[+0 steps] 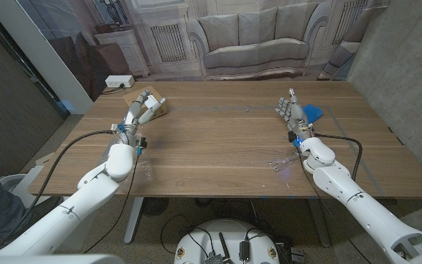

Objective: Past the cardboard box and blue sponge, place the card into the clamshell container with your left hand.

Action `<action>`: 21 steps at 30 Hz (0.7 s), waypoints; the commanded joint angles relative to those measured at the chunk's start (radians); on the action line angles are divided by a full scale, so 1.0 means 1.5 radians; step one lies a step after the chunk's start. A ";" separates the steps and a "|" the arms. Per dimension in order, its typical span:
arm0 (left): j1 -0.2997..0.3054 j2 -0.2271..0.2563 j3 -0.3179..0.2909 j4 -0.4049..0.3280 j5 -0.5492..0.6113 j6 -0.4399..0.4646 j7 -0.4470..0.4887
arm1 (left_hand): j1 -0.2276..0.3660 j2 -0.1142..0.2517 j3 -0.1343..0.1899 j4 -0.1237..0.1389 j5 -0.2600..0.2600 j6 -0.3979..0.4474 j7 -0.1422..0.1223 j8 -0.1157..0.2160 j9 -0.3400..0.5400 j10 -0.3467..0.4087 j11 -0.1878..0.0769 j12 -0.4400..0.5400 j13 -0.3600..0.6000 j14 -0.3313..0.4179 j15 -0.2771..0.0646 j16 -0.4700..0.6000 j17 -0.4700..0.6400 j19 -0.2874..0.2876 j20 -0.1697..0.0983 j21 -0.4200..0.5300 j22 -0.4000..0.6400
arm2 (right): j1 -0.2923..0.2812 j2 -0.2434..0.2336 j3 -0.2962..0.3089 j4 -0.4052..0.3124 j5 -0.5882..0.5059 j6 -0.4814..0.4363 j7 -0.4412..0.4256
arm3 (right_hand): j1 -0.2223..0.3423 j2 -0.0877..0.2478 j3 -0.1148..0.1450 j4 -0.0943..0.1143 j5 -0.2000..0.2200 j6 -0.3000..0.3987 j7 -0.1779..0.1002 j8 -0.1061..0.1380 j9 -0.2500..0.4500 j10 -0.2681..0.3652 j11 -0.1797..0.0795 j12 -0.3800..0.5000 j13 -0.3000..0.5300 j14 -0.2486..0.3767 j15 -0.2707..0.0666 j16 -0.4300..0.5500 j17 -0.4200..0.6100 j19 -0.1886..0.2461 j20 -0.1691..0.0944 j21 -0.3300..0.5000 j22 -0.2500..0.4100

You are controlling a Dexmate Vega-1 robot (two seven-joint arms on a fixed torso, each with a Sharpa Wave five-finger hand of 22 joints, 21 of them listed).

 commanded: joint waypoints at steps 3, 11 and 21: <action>0.011 0.018 0.002 -0.016 0.060 0.050 0.042 | 0.004 0.000 0.002 -0.005 -0.003 0.010 -0.001 0.000 0.003 0.008 -0.001 -0.002 0.001 0.011 -0.012 -0.001 0.001 0.005 -0.040 -0.003 0.003 | -0.002 -0.007 0.002 -0.014 -0.006 -0.004 -0.007 | 0.000 0.004 -0.002 0.002 -0.002 0.008 0.000 0.002 0.004 0.004 0.001 0.000 0.002 0.003 -0.002 -0.001 0.002 0.006 -0.019 -0.004 0.003; 0.020 0.022 0.001 -0.032 0.088 0.075 0.067 | 0.010 0.001 0.002 -0.008 -0.001 0.027 -0.005 0.003 0.003 0.022 -0.004 0.000 0.001 0.022 -0.017 0.000 0.001 0.011 -0.045 -0.002 0.003 | -0.003 -0.005 0.002 -0.014 -0.002 -0.007 -0.007 | 0.000 0.004 -0.003 0.002 -0.003 0.008 0.000 0.002 0.004 0.003 0.001 0.000 0.002 0.004 0.000 -0.001 0.002 0.007 -0.019 -0.005 0.003; 0.036 0.029 0.001 -0.062 0.142 0.126 0.105 | 0.020 0.001 0.002 -0.013 0.002 0.047 -0.011 0.005 0.003 0.041 -0.014 0.002 0.001 0.042 -0.027 0.002 0.001 0.014 -0.048 -0.004 0.002 | -0.016 -0.023 0.011 -0.041 0.000 -0.019 -0.014 | 0.000 0.004 -0.004 0.002 -0.004 0.008 0.000 0.001 0.004 0.004 0.001 -0.001 0.002 0.005 0.000 -0.002 0.002 0.008 -0.018 -0.008 0.003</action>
